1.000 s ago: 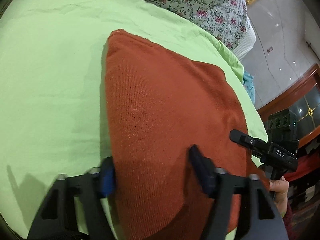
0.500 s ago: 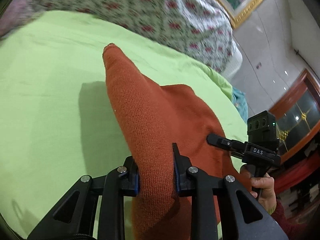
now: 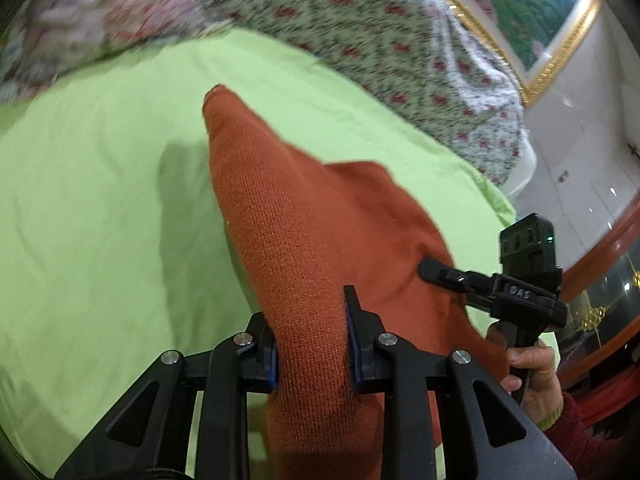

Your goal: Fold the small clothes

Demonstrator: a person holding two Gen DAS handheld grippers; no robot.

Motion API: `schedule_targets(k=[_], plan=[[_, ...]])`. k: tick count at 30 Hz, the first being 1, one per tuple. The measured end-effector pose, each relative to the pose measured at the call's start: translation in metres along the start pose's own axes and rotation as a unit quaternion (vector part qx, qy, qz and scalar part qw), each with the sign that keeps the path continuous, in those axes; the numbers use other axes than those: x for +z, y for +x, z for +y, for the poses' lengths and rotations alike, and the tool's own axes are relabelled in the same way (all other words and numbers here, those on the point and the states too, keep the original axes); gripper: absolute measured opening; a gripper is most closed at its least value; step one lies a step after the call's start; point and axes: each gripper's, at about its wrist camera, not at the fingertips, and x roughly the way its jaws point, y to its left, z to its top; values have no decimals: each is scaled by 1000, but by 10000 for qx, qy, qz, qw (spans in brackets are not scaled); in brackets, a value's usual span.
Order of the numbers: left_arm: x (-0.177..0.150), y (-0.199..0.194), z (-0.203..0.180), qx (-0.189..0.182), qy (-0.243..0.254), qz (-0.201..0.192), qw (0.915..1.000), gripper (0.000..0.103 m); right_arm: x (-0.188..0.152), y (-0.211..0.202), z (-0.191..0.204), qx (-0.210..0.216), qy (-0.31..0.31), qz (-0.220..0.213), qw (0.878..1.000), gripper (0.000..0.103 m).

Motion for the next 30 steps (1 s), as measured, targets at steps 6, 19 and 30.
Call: schedule_targets(k=[6,19,30], plan=[[-14,9,10,362,-43,42,9993,45,-7,9,-20,-208,237,248,9992,53],[15,-4,23,848,-373,-306,9952,56,23,-31,23,-390,-227,-292,9986,51],[49,35,43,853,-756,-50,9935,57,51,22,-1,-267,225,73,9994,21]])
